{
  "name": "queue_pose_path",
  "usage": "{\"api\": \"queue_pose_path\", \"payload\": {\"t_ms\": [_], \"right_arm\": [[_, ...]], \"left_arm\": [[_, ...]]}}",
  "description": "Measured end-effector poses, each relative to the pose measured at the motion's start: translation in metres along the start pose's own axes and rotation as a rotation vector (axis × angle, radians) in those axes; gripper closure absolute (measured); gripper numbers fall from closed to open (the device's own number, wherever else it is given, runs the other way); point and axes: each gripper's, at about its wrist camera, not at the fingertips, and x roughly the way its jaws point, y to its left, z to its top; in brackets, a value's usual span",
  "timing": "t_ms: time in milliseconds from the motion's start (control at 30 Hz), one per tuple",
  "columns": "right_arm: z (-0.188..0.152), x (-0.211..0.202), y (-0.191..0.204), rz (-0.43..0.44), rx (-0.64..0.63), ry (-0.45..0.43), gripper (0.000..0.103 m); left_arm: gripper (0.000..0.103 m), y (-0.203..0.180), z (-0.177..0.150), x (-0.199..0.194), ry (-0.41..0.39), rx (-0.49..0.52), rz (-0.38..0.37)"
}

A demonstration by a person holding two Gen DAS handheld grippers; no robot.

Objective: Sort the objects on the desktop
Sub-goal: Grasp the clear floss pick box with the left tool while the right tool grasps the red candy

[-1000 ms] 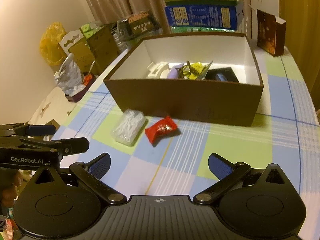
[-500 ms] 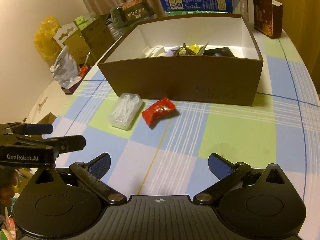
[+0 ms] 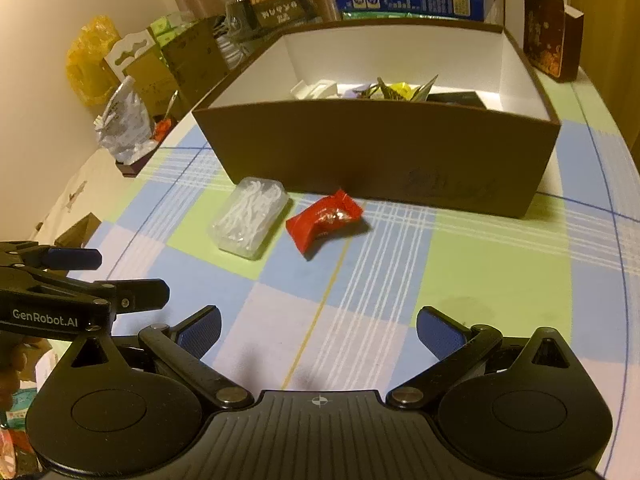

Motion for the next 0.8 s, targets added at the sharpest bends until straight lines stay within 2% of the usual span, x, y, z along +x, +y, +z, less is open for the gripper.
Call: {"api": "queue_pose_path", "payload": {"t_ms": [367,567,800], "right_arm": [[0.007,0.027,-0.002,-0.020,0.023,0.050,0.002],[0.017,0.040,-0.007,-0.035,0.050,0.034,0.002],[0.030,0.053,-0.017,-0.069,0.093,0.004,0.002]], "left_arm": [[0.001,0.009,0.007,0.028,0.050,0.007,-0.006],[0.003,0.011,0.014,0.043,0.060,0.027,-0.024],[0.007,0.013,0.027,0.064,0.034,0.065,-0.056]]}}
